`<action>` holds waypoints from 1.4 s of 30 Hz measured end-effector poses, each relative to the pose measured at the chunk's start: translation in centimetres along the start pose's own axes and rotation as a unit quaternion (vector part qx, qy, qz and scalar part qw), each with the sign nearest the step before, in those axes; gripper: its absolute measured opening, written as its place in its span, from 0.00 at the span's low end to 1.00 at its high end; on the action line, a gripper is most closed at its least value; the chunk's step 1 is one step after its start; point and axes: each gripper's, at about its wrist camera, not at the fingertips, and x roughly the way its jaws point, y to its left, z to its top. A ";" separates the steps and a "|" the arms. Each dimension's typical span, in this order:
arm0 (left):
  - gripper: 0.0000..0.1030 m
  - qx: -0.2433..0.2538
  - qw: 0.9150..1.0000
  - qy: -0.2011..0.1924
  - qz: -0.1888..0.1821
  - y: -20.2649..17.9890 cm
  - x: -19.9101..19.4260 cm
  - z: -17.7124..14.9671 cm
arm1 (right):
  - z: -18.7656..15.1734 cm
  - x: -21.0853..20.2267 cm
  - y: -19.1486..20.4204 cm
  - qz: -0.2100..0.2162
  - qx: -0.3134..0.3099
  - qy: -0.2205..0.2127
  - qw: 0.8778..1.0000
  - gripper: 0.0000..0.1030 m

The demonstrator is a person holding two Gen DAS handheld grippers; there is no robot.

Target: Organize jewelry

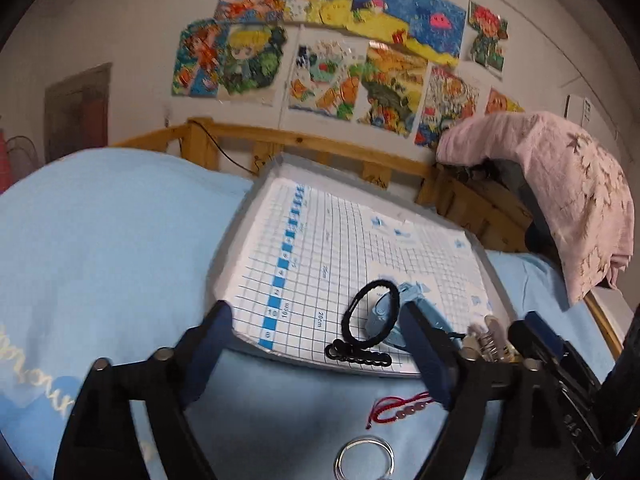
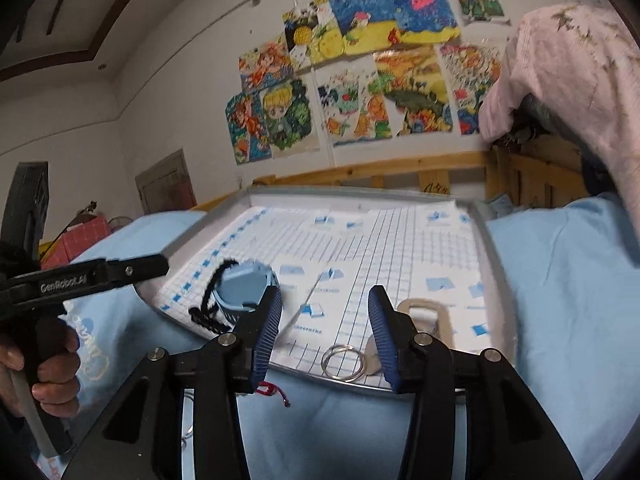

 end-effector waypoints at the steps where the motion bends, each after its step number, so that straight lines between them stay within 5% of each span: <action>1: 0.96 -0.004 1.000 -0.013 0.003 0.0 -0.9 0.0 | 0.3 -0.8 0.2 -0.002 -0.004 -0.010 1.000 0.55; 9: 1.00 -0.024 0.995 -0.097 0.022 0.6 -9.6 0.5 | 3.7 -7.7 2.6 0.010 -0.011 -0.088 0.996 0.98; 16: 1.00 -0.028 0.989 -0.147 0.020 1.9 -18.9 -0.4 | 6.3 -15.0 6.8 0.017 -0.039 -0.135 0.990 0.99; 27: 1.00 0.007 0.977 -0.211 0.016 2.5 -29.3 -3.0 | 5.1 -24.9 12.3 0.025 -0.044 -0.163 0.985 0.99; 42: 1.00 0.007 0.981 -0.195 0.021 5.5 -33.0 -9.9 | -1.1 -30.3 12.9 0.003 -0.023 -0.141 0.990 0.99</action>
